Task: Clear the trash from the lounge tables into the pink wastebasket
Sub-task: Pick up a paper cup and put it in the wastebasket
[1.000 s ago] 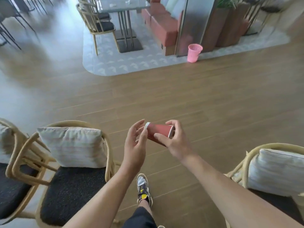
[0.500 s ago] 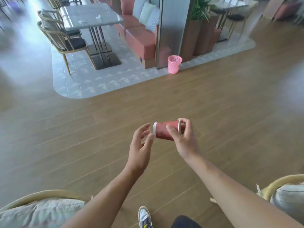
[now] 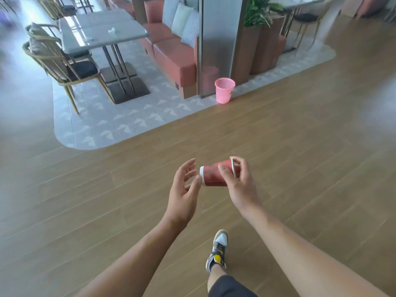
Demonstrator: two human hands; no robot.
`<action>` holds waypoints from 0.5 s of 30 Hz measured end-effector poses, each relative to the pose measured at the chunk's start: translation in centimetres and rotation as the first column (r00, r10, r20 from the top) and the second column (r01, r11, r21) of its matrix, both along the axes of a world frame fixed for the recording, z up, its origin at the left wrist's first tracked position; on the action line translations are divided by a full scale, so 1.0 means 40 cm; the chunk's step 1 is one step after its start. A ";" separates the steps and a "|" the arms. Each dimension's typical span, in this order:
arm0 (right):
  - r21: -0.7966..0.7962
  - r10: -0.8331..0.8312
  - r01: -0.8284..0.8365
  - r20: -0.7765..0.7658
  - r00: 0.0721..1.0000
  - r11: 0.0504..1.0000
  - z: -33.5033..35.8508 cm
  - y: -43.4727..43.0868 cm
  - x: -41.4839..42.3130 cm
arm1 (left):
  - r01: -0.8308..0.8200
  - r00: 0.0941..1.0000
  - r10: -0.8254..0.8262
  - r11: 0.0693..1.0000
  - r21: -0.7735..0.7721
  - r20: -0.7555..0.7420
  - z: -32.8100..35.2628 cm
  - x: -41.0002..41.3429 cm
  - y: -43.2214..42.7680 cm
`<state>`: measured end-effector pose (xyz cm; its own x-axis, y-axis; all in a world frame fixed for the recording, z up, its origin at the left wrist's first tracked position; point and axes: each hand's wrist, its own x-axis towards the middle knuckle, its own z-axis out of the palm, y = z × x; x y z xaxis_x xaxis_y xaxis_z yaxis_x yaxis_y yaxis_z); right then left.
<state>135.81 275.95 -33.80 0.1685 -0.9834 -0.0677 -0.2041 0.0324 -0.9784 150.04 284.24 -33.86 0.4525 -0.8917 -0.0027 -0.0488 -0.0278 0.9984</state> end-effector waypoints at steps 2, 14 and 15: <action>-0.001 0.016 -0.016 0.009 1.000 1.000 -0.009 -0.132 0.026 | 0.005 1.000 -0.006 1.000 0.003 0.025 -0.007 0.022 -0.137; -0.074 0.070 -0.068 0.018 0.997 0.995 0.083 -0.849 0.060 | 0.149 0.985 -0.150 0.989 0.016 0.085 0.061 0.036 -0.851; -0.080 0.068 -0.066 0.028 0.997 0.995 0.086 -0.896 0.061 | 0.160 0.983 -0.161 0.987 0.028 0.086 0.060 0.037 -0.903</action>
